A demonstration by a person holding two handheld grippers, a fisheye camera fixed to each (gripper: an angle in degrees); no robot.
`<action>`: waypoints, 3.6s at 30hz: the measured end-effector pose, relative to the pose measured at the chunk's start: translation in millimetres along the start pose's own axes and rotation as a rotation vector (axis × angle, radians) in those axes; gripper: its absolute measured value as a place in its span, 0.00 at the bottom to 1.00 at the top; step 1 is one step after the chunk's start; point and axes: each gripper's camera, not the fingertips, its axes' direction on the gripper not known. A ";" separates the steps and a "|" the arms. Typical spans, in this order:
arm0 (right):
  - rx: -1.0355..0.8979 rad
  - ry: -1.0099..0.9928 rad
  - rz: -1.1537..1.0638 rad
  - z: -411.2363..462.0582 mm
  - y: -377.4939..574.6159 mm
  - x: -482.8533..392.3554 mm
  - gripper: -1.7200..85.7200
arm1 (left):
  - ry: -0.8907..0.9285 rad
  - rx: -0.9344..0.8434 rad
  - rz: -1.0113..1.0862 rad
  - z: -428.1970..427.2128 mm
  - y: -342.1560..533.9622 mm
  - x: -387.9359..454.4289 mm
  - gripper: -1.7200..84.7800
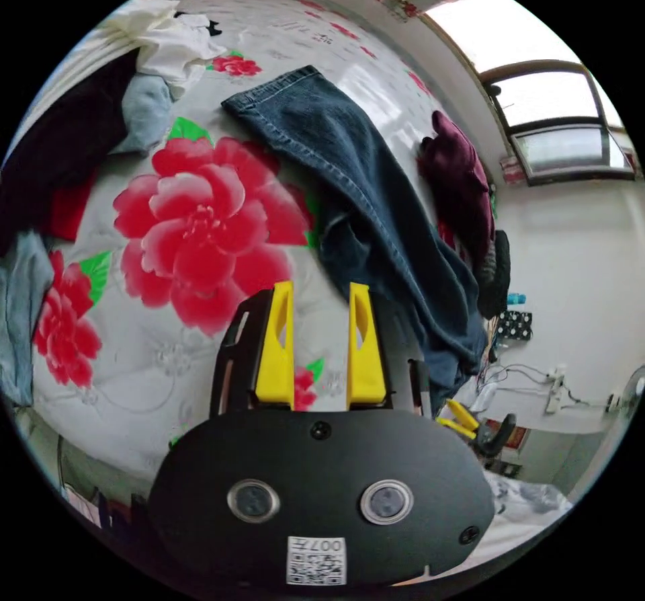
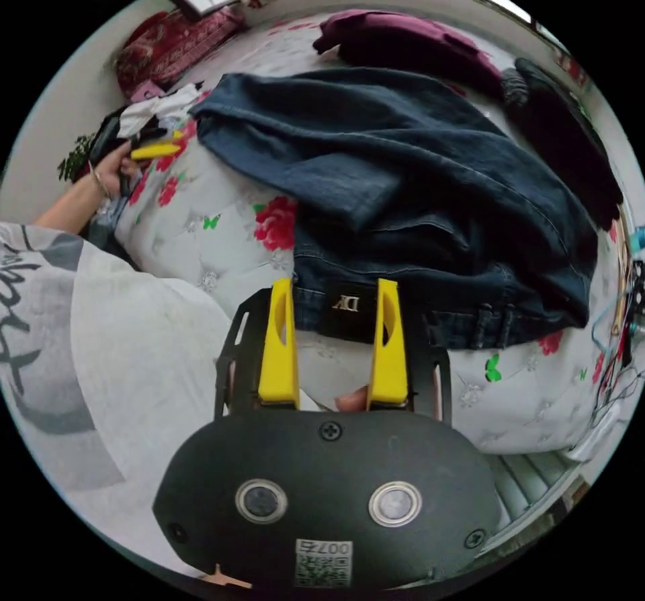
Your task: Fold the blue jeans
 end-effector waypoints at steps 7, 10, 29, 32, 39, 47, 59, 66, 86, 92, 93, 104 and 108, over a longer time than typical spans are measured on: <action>-0.127 0.145 -0.109 25.4 -26.2 -29.0 0.12 | -0.113 -0.082 0.072 23.5 -71.5 29.0 0.02; -0.129 0.154 -0.072 -6.6 -27.5 -5.0 0.07 | -0.017 -0.039 0.123 0.9 -75.9 33.6 0.01; -0.115 0.260 0.315 -185.2 197.9 154.2 0.07 | 0.000 0.026 -0.126 -150.9 177.0 -61.2 0.08; 0.143 0.165 0.411 -223.6 205.4 177.5 0.09 | 0.013 0.157 -0.208 -177.0 175.5 -70.2 0.11; 0.646 -0.317 0.634 -296.8 224.6 276.2 0.11 | 0.001 0.252 -0.223 -177.7 118.9 -52.6 0.14; 0.363 -0.307 0.755 -243.6 170.1 329.7 0.10 | -0.122 0.156 -0.372 -124.3 45.3 -60.2 0.04; 0.606 -0.458 0.790 -302.1 185.8 373.3 0.02 | -0.030 0.194 -0.192 -170.6 36.0 -44.5 0.03; 0.621 -0.472 0.842 -308.4 192.8 373.9 0.02 | -0.106 0.128 -0.422 -138.5 78.6 -81.7 0.21; 0.653 -0.226 0.674 -367.8 -5.7 365.5 0.04 | 0.100 0.413 -0.117 -179.3 -112.2 48.0 0.08; 0.482 -0.002 0.574 -310.5 -46.5 314.3 0.08 | -0.090 0.265 -0.036 -96.9 -64.1 65.9 0.11; 0.452 0.034 0.557 -296.4 -36.1 302.0 0.09 | -0.112 0.255 -0.029 -90.9 -50.5 64.4 0.11; 0.082 0.155 0.698 -171.1 104.0 264.4 0.13 | -0.368 0.090 -0.007 -18.3 116.7 52.3 0.17; -0.041 0.128 0.706 -112.3 105.2 262.6 0.14 | -0.467 0.045 0.055 8.1 106.2 52.9 0.15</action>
